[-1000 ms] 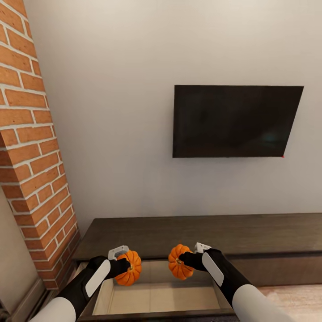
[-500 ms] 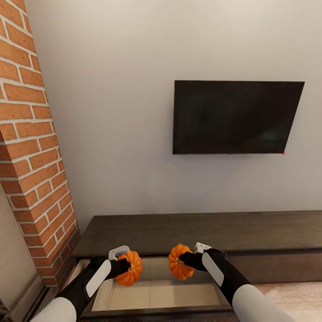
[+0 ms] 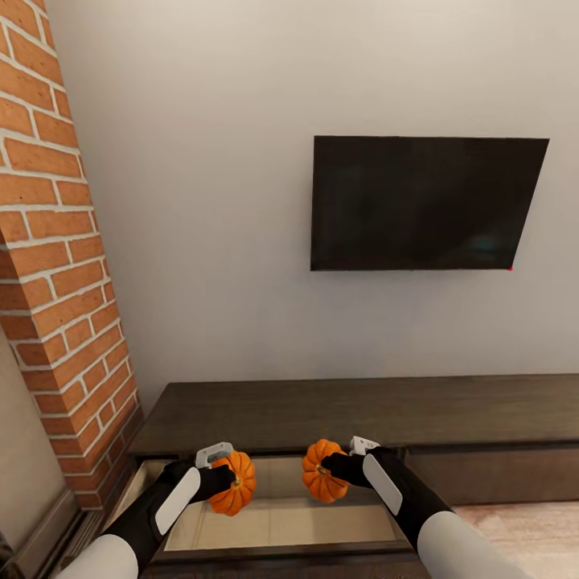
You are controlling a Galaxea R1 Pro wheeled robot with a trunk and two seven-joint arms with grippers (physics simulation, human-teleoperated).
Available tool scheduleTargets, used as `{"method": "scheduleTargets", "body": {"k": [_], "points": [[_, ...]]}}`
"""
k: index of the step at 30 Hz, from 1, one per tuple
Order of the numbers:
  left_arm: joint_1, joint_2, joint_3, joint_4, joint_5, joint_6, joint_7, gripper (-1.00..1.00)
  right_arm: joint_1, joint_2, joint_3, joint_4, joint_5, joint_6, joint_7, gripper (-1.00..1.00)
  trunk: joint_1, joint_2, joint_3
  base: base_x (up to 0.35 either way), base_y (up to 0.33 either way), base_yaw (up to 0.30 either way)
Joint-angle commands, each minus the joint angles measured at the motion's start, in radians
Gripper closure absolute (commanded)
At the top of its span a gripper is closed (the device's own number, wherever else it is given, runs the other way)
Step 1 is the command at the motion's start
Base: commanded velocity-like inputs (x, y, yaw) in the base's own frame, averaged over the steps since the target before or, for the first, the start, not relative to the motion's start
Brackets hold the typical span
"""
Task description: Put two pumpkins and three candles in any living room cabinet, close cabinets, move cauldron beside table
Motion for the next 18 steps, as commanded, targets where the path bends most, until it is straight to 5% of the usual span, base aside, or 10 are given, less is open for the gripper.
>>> {"method": "scheduleTargets", "body": {"k": [1, 18], "points": [[-0.001, 0.001, -0.006, -0.002, 0.011, 0.001, 0.008, 1.00, -0.001, -0.001, 0.004, -0.002, -0.011, 0.002, -0.011, 1.00, 0.004, -0.008, -0.004, 0.000, 0.000, 0.000], [-0.001, 0.001, -0.008, -0.001, 0.009, -0.001, 0.009, 1.00, -0.001, -0.001, 0.004, 0.000, -0.011, 0.001, -0.011, 1.00, 0.069, -0.127, -0.058, 0.000, 0.000, 0.000]]}}
